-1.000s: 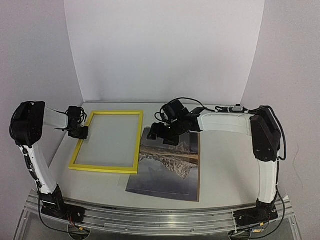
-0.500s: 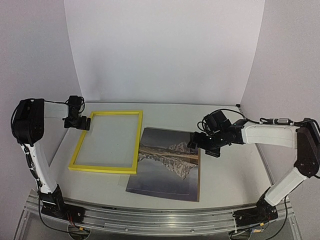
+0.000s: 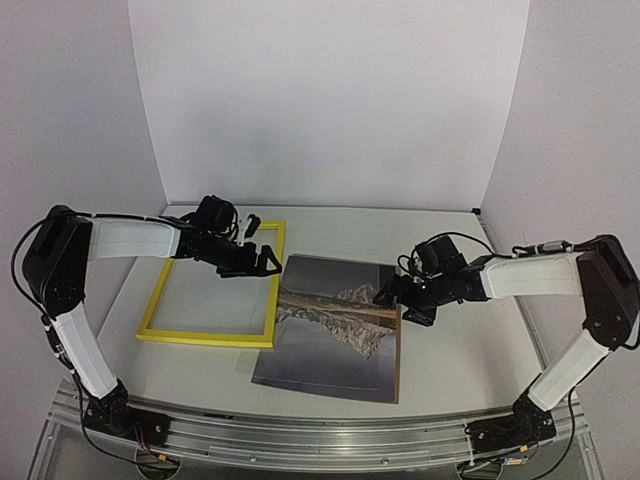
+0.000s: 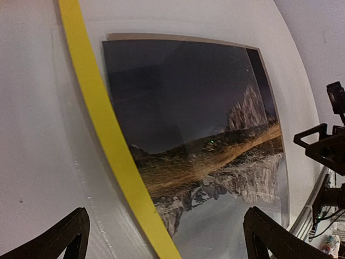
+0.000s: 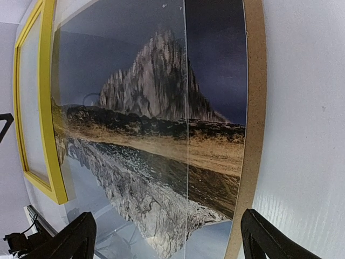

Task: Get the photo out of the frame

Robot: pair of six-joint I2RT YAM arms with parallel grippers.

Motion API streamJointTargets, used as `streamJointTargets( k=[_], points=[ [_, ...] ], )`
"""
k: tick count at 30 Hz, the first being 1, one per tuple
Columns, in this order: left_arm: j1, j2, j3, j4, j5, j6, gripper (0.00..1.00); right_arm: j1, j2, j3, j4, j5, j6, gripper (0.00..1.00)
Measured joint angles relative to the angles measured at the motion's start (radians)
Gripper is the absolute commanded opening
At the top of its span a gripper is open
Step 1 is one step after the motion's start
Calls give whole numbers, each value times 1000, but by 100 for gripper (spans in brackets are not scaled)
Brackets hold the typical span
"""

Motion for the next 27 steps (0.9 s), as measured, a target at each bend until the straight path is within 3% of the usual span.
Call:
streamJointTargets(
  k=[4, 13, 27],
  points=[
    [-59, 56, -1, 41, 98, -49, 99, -22, 53, -7, 53, -40, 1, 86],
    [-128, 154, 20, 82, 140, -84, 99, -40, 93, -42, 104, -86, 12, 84],
    [-325, 281, 214, -10, 40, -92, 100, -41, 81, -73, 142, -74, 78, 79]
  ],
)
